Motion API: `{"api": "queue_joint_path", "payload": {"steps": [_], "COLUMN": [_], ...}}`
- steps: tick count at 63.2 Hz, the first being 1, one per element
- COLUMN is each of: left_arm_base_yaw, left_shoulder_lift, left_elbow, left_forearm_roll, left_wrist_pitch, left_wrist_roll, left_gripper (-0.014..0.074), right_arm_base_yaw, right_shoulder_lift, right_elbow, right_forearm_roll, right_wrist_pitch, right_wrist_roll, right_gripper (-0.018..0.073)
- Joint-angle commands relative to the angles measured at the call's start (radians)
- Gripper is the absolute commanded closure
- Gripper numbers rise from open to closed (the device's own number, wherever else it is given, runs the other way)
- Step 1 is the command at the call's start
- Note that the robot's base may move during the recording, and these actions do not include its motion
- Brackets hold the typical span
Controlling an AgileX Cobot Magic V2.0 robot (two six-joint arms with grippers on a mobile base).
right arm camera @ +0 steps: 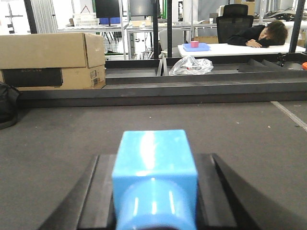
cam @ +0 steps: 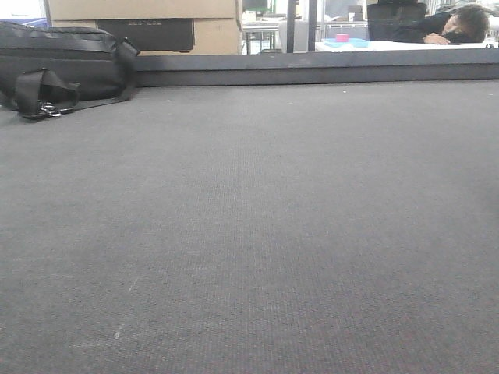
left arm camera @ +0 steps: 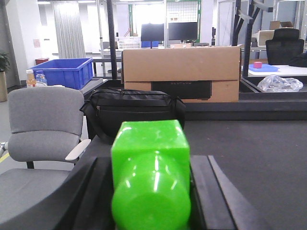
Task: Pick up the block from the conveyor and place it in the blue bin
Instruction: 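Lift both held blocks up off the conveyor belt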
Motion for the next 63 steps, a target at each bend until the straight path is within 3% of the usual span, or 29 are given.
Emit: {"api": "queue_joint_path", "payload": {"steps": [1, 15, 36, 63], "left_arm_base_yaw": [-0.017, -0.067, -0.067, -0.067], "left_shoulder_lift": [-0.007, -0.012, -0.012, -0.012], "left_elbow": [0.000, 0.000, 0.000, 0.000], "left_forearm_roll": [-0.007, -0.007, -0.007, -0.007], "left_wrist_pitch": [-0.004, -0.004, 0.004, 0.004], "left_wrist_roll": [-0.002, -0.002, -0.002, -0.002], "left_gripper": [0.0708, 0.0708, 0.0708, 0.0708], "right_arm_base_yaw": [-0.003, -0.001, -0.001, -0.001], "right_shoulder_lift": [-0.005, -0.012, -0.214, -0.225], "right_elbow": [0.001, 0.001, 0.001, 0.001], "right_forearm_roll": [-0.008, -0.006, -0.004, -0.004], "right_wrist_pitch": [-0.046, -0.033, 0.055, 0.093], "right_wrist_roll": [-0.047, -0.073, -0.073, -0.073], "right_gripper": [0.0721, 0.0721, 0.0721, 0.0721]}}
